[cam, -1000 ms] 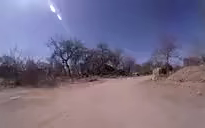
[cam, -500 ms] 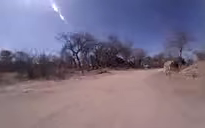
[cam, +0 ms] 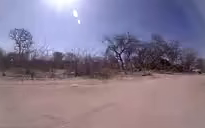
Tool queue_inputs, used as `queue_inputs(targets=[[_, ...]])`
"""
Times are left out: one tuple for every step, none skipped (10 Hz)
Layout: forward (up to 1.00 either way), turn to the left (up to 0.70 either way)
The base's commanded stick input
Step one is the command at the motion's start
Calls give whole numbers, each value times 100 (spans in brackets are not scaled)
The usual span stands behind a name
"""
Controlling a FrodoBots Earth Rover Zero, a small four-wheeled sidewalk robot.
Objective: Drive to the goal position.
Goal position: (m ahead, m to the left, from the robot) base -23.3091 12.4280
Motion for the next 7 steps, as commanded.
queue_inputs(targets=[[0, 45], [0, 45], [0, 45], [0, 45], [0, 45], [0, 45], [0, 45]])
